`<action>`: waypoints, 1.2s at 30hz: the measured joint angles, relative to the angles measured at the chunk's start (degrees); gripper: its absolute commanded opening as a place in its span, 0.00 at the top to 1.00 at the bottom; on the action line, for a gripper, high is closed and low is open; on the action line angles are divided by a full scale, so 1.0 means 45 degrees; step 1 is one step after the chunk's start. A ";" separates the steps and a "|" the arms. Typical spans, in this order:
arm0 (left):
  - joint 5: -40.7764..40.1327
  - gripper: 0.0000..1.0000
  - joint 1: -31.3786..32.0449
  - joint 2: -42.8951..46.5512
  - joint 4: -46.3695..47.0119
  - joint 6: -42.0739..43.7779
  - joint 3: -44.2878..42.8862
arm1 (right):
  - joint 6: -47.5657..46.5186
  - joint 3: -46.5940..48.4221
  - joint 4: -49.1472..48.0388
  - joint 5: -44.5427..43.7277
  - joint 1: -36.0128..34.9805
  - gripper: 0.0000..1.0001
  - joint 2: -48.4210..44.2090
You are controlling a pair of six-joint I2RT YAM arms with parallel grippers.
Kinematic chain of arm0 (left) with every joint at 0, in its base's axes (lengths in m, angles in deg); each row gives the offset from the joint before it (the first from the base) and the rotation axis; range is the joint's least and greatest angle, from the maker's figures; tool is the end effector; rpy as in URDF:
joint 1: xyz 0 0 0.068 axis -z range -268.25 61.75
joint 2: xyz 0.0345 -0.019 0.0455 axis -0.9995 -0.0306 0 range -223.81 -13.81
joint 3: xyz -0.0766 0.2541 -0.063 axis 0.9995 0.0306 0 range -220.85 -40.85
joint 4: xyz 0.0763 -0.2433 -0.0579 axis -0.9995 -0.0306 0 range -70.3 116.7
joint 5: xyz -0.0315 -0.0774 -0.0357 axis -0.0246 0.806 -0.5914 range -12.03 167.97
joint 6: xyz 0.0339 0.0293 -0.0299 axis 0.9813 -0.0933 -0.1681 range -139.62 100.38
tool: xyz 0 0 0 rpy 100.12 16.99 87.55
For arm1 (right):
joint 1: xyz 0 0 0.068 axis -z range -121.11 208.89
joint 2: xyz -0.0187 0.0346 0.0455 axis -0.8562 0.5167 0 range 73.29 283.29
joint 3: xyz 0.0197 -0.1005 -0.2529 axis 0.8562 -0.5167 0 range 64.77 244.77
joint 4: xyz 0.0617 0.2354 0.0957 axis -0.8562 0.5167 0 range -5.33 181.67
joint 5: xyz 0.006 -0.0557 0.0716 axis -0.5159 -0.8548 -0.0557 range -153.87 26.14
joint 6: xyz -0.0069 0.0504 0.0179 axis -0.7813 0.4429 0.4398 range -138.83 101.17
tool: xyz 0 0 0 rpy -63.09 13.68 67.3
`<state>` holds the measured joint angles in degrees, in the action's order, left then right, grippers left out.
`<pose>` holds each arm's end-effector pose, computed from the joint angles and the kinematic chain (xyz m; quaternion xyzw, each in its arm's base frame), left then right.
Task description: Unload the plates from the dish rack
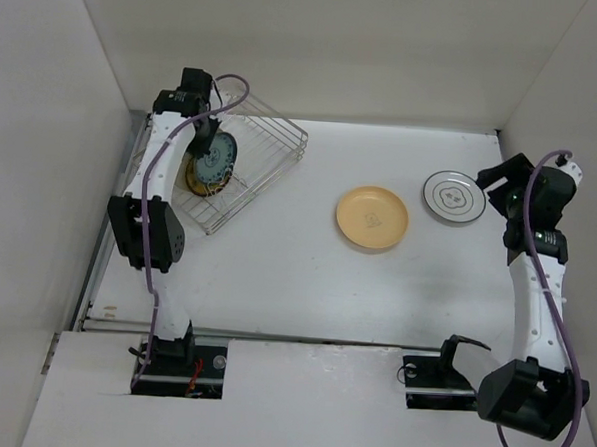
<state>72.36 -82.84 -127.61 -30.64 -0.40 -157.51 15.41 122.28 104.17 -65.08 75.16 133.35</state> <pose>0.4302 -0.0371 0.3382 0.1883 0.9325 0.0829 0.2968 0.2274 -0.0672 0.3503 0.3591 0.7475 0.0786 0.5534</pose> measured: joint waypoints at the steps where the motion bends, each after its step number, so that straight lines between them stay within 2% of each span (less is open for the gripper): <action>1: 0.0005 1.00 0.0015 0.0209 0.0000 -0.0010 -0.0039 | -0.0214 0.0000 -0.0233 0.0568 -0.0073 0.18 -0.0058; 7: 0.0408 1.00 0.0199 0.1501 -0.0073 -0.0447 -0.0520 | -0.1355 0.0000 -0.1185 0.3657 -0.0976 0.18 -0.0146; 12: 0.1268 1.00 0.0651 0.2579 -0.0087 -0.0903 -0.0903 | -0.1773 0.0000 -0.1797 0.5139 -0.2492 0.17 -0.0010; 15: 0.2749 1.00 0.0787 0.3206 -0.0126 -0.1234 -0.0947 | -0.1870 0.0005 -0.2161 0.5591 -0.3745 0.17 0.0189; 20: 0.6402 1.00 0.0884 0.3570 -0.0758 -0.1481 -0.0719 | -0.1661 0.0010 -0.3026 0.6241 -0.5838 0.15 0.1001; 21: 0.7087 1.00 0.0981 0.3546 -0.0937 -0.1472 -0.0544 | -0.1603 0.0010 -0.3220 0.6387 -0.6207 0.05 0.1205; 22: 0.7713 1.00 0.1078 0.3483 -0.1141 -0.1428 -0.0355 | -0.1486 0.0010 -0.3371 0.6479 -0.6504 0.00 0.1389; 26: 0.9729 1.00 0.1559 0.2871 -0.2011 -0.1229 0.0199 | -0.1248 0.0063 -0.4119 0.6693 -0.7883 0.00 0.2220; 29: 1.0302 1.00 0.1904 0.2263 -0.2346 -0.1200 0.0345 | -0.1171 0.0146 -0.4439 0.6630 -0.8796 0.00 0.2895; 34: 1.0695 1.00 0.2336 0.1812 -0.2599 -0.1200 0.0617 | -0.1083 0.0248 -0.4663 0.6601 -0.9612 0.11 0.3886; 36: 1.0807 1.00 0.2375 0.1817 -0.2657 -0.1175 0.0622 | -0.1054 0.0267 -0.4736 0.6484 -0.9782 0.21 0.4114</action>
<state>120.99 -72.15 -119.43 -42.59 -5.69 -154.72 10.67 123.48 82.86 -35.90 31.14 151.86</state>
